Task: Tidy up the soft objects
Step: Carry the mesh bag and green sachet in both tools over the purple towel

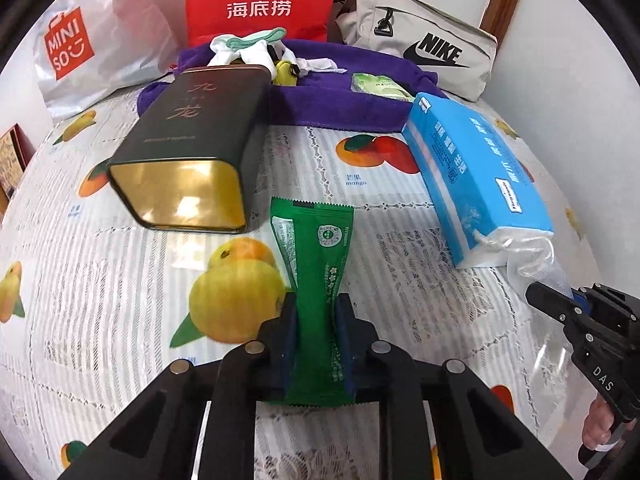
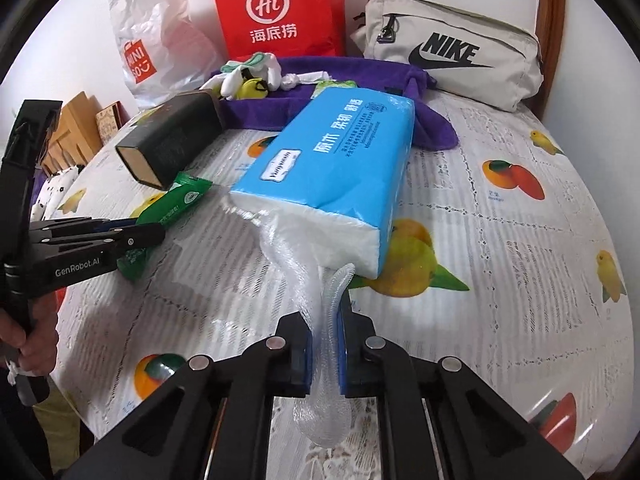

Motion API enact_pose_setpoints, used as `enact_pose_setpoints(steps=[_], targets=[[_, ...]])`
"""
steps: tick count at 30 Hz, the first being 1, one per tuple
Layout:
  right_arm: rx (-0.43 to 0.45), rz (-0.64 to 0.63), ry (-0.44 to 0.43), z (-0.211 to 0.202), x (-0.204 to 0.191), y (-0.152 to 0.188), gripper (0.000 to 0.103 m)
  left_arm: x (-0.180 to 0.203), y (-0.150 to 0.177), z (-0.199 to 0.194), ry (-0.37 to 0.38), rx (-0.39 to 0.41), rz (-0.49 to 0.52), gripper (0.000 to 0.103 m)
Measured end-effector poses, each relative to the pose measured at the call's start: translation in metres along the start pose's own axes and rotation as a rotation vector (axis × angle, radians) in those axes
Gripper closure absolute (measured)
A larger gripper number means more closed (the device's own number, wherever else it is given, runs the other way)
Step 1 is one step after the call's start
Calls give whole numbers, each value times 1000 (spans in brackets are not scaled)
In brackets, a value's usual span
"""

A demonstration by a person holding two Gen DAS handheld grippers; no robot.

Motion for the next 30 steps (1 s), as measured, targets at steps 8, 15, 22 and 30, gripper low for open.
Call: enact_pose_setpoints(steps=[8,15,22,30], targets=[[31,0,-16,-24,-11,-6,94,-2,1,-25,22,29,-10,86],[68,2,-39,-42,-20,-18,94,-4,-11,-50,30,72,-19,86],[96,7,-50,-51,-19,-39,94,-9,-32,-69,14,111,-23,86],[106,6,-39,-52,-11,-70,94,-11,-64,-73,5,139,-12,86]])
Point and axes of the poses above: each gripper's, at about its wrist camera, not at the fingertips, and z roughly the way its jaws point, x to its right, y to its underside, the point moved 7 cm from there along z, roughly the way its jaws point, and after that the axes turned 9 degrees about -y, right-handed, at the moved point
